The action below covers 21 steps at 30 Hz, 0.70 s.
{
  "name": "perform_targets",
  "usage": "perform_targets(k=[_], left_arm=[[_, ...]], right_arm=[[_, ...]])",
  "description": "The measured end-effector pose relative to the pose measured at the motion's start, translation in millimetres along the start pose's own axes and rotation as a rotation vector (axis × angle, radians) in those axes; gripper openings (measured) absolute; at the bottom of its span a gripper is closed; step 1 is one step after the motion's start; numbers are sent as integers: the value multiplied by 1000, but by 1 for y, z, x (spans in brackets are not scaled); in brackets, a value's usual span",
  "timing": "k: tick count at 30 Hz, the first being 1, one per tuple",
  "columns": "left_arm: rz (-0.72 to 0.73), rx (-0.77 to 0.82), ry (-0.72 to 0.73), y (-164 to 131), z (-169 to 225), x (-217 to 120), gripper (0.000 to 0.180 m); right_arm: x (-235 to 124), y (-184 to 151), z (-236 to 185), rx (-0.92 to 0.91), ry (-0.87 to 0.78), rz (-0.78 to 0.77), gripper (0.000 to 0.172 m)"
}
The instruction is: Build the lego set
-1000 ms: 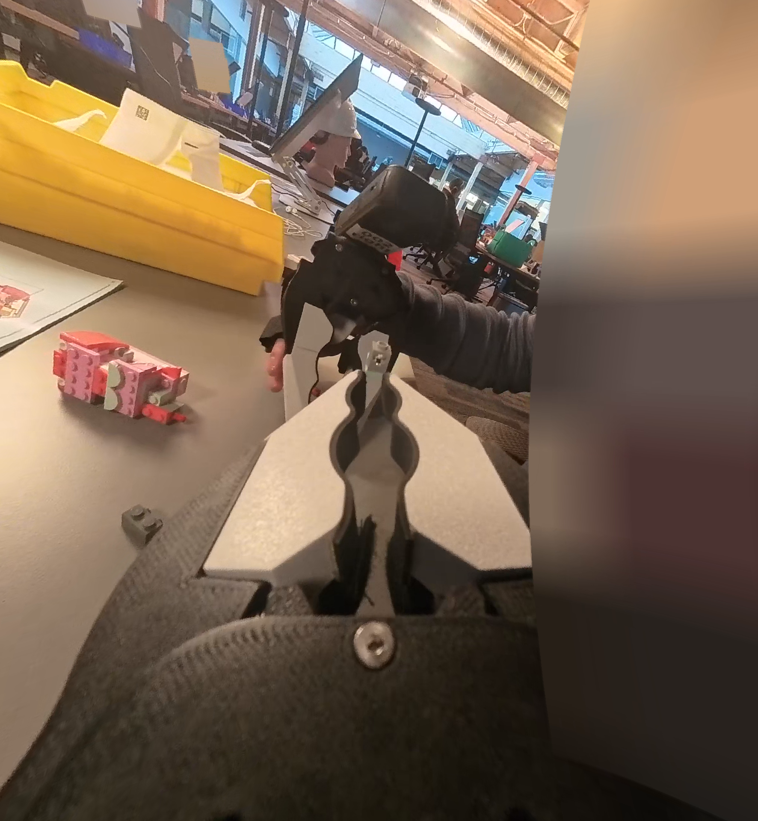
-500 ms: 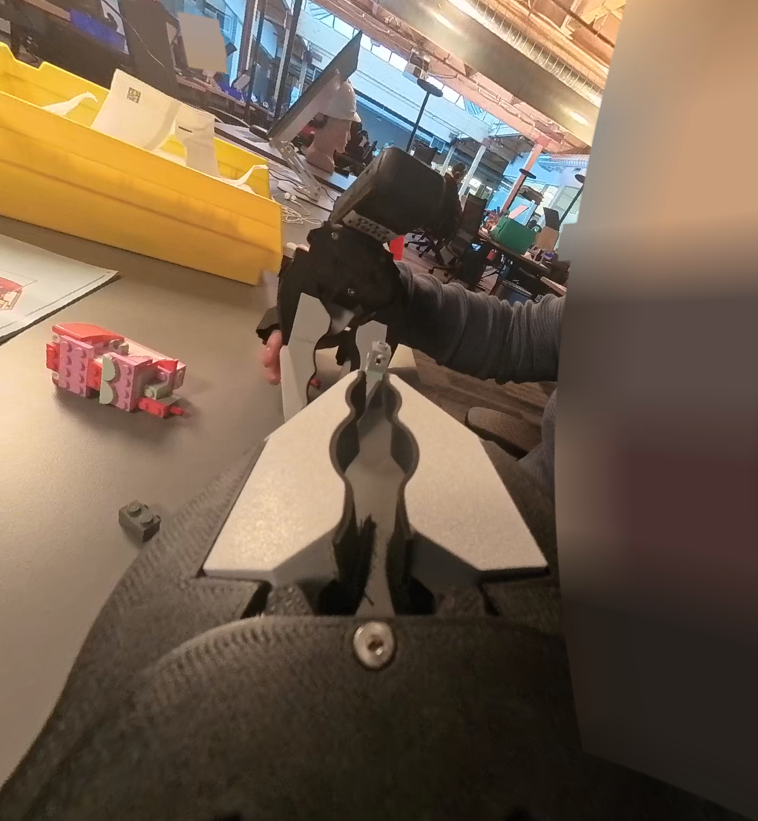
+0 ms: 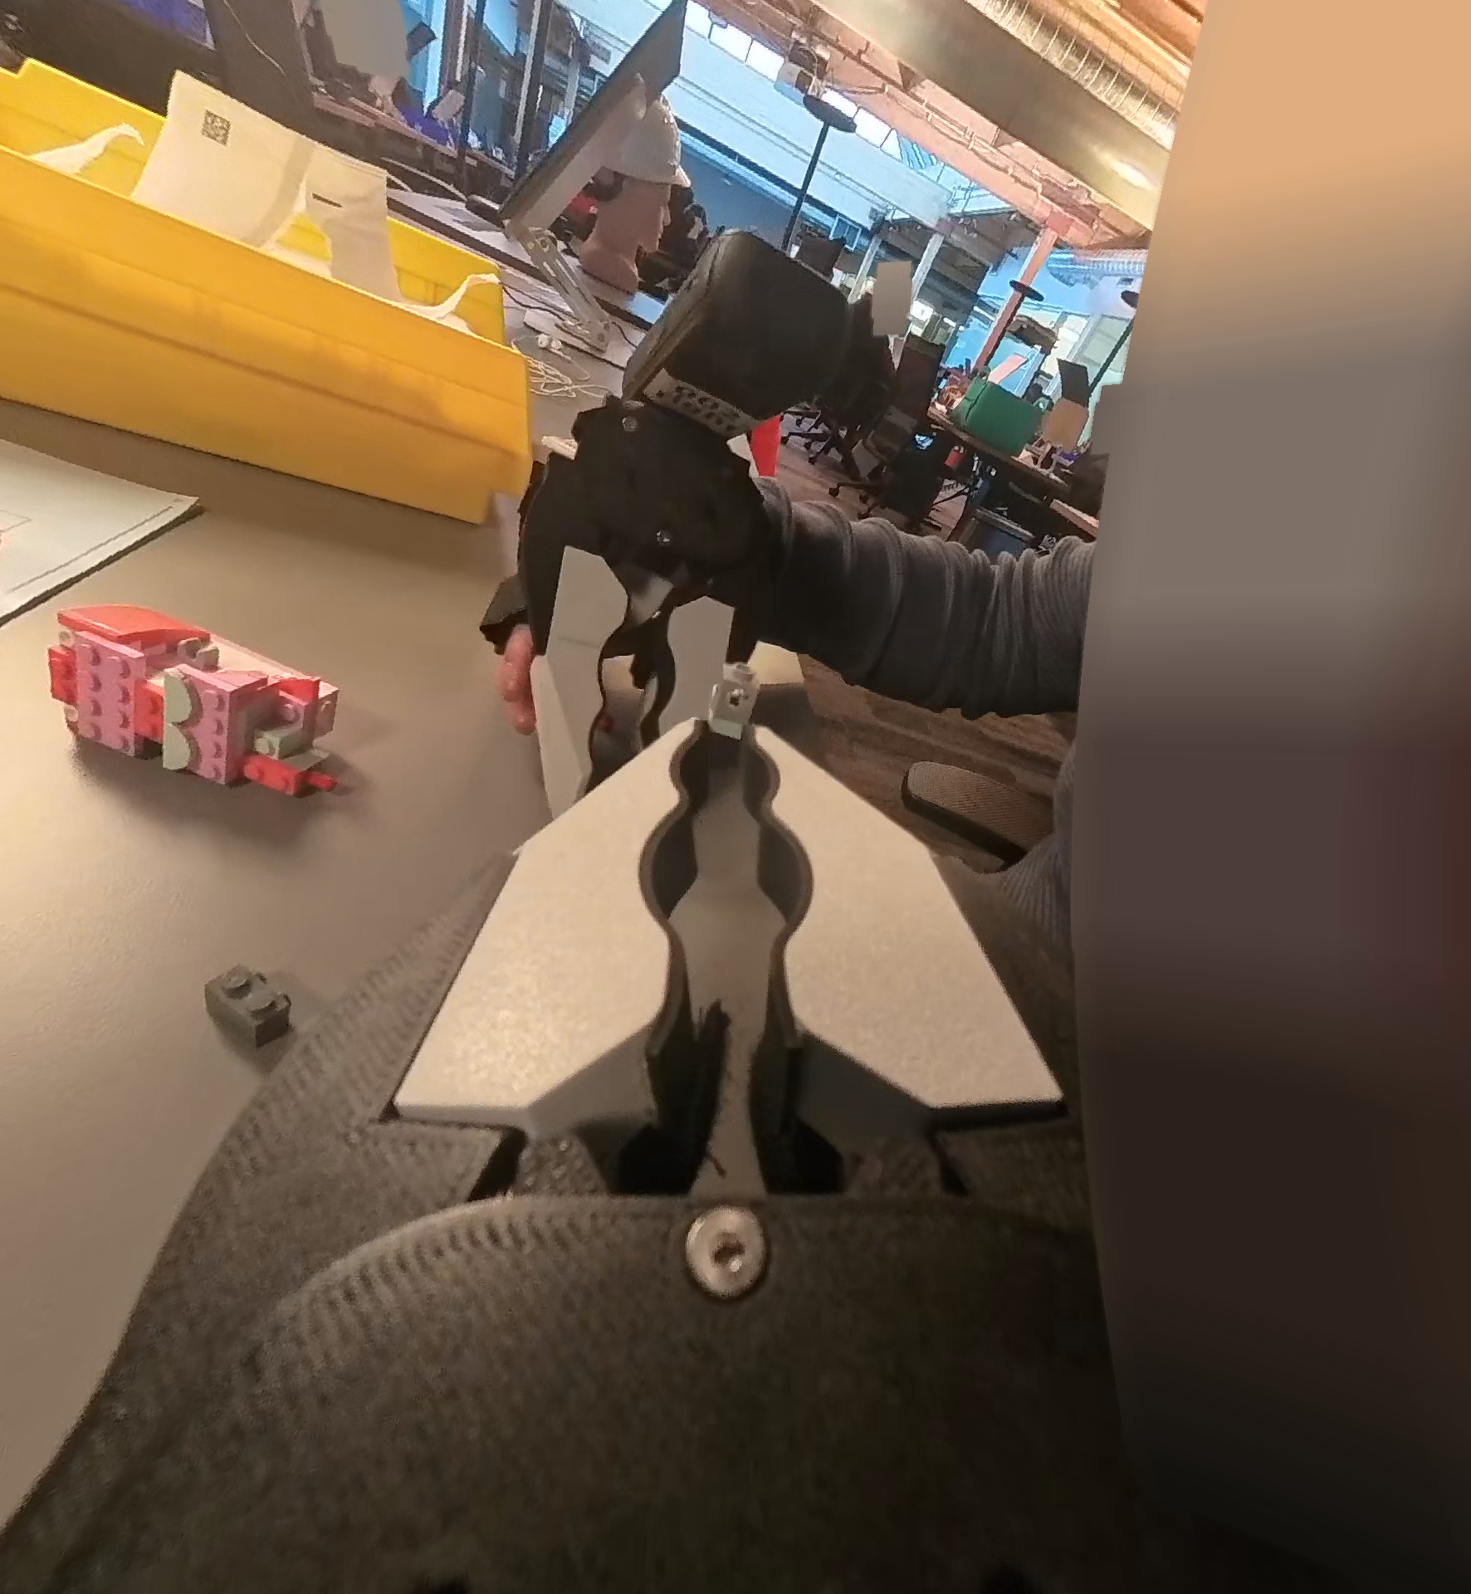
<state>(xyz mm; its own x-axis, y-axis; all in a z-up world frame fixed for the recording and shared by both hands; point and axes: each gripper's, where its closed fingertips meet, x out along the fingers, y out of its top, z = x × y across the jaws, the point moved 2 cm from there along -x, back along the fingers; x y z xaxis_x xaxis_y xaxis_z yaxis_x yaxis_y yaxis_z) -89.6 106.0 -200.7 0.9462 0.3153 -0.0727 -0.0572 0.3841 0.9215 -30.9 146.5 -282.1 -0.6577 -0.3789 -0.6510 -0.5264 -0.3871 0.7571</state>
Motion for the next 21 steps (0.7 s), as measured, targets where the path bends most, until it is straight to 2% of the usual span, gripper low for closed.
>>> perform_targets(k=[3,6,8,14,21], left_arm=[[-22,32,36,-3,-3,1,6],[-57,122,121,-6,-8,2,5],[-85,184,172,-9,-11,4,5],[-85,291,230,-6,-11,6,4],[-53,249,214,-4,-11,5,5]], right_arm=[[-10,15,10,45,-73,89,16],[-37,52,20,126,-141,346,15],[-46,71,17,133,-155,444,15],[-33,83,9,45,-220,364,15],[-32,88,9,-82,-316,300,15]])
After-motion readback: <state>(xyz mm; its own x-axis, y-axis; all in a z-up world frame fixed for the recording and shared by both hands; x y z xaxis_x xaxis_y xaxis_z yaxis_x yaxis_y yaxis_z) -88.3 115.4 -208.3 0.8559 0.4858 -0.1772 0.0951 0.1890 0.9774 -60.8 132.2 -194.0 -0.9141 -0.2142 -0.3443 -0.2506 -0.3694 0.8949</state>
